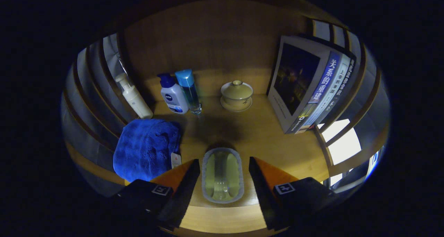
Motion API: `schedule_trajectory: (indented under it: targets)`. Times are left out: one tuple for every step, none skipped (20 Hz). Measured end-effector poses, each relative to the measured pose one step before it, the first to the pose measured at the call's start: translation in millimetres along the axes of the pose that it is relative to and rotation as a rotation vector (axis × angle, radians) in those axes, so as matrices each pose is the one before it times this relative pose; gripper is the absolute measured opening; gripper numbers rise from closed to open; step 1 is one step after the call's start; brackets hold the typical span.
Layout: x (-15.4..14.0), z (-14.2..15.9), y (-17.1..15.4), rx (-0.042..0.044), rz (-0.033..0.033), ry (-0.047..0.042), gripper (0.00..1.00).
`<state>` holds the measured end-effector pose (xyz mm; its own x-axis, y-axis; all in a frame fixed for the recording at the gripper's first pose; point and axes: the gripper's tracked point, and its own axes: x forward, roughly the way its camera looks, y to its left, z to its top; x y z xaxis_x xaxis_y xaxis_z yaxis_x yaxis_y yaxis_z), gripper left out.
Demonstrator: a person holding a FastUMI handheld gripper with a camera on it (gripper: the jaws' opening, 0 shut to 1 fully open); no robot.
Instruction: Pull open the drawer, take out the items inside it, and place them on the countertop above the cabinet.
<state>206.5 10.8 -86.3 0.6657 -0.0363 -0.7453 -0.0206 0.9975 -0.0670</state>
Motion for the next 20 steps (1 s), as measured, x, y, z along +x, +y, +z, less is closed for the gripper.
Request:
schedule_trajectory:
  targets:
    - [-3.77,-1.54,-0.86,-0.00241,-0.00301,-0.02323,0.96]
    - [-7.93,-1.74,-1.50,-0.00223,-0.00336,-0.02028,1.00]
    - [-6.96,-2.85,-1.55,0.00137,-0.00666,-0.01957,1.00]
    - [-7.27,-0.72,-2.66,-0.00318,-0.00875,-0.02288,1.00]
    - [-9.13,-0.01,0.07,-0.00918,-0.00029,-0.03287,1.00]
    - [-8.48,-1.05,-0.34,-0.00903,-0.00354,-0.02738,1.00]
    - [-15.00,-0.68,1.76,-0.00359,0.00323,-0.02959,1.00]
    - [-9.46,-0.85,1.96,-0.00036,0.00790,-0.02635,1.00]
    - [-10.97,-1.51,1.27,0.00290,0.00728,-0.02534,1.00]
    - [-10.13,-2.03,1.49,0.00458,0.00630,-0.02424,1.00]
    - [-10.84,-1.23,0.07,0.00226,0.00255,-0.02741,1.00]
    - [-12.04,-0.77,-2.33,-0.00409,-0.00110,-0.02952,1.00]
    - [-9.88,-1.52,-2.77,-0.00977,-0.00645,-0.02857,1.00]
    - [-11.13,-1.38,-3.05,-0.01282,-0.00967,-0.02742,1.00]
    - [-9.27,-0.71,-4.09,-0.01570,-0.01179,-0.02785,1.00]
    - [-12.65,-1.29,-5.03,-0.01636,-0.01363,-0.02983,1.00]
    - [-10.59,0.08,-3.09,-0.00993,-0.00931,-0.03369,1.00]
    - [-11.20,0.09,-2.27,-0.00604,-0.00548,-0.03127,1.00]
    - [-8.95,-1.79,-1.88,-0.00364,0.00106,-0.02714,1.00]
    - [-9.40,-1.89,-1.46,0.00126,0.00041,-0.02766,1.00]
